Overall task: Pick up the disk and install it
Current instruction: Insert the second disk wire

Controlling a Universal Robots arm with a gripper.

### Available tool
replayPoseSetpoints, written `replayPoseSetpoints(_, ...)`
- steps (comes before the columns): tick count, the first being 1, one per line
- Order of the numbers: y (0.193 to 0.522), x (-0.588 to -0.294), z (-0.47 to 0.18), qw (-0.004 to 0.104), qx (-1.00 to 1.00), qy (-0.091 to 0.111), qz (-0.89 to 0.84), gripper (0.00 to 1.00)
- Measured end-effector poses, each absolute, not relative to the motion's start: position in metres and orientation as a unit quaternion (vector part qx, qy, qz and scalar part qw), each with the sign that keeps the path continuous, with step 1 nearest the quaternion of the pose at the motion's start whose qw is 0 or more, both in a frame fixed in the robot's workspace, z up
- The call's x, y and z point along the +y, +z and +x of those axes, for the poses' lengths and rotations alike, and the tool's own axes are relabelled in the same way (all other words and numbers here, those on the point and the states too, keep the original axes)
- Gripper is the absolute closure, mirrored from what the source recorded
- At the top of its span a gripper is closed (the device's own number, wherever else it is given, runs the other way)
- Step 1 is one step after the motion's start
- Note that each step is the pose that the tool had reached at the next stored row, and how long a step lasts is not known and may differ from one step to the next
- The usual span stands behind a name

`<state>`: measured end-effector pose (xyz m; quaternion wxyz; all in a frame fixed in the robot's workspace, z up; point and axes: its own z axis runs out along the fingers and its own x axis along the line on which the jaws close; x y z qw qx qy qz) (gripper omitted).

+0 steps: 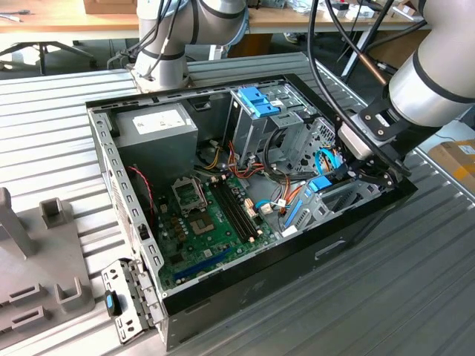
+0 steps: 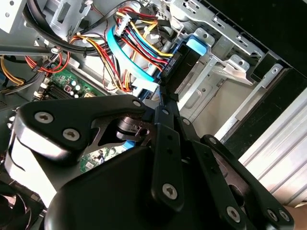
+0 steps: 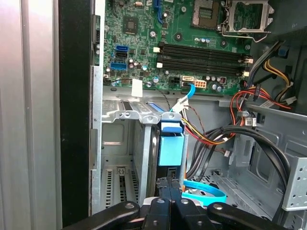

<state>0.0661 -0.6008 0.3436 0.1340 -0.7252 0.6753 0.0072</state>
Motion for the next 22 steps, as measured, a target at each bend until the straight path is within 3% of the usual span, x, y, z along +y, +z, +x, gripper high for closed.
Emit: replayPoseSetpoints(22,0.3405,-0.5999,0.0663,0.134,0.675,0.007,-0.725,0.89)
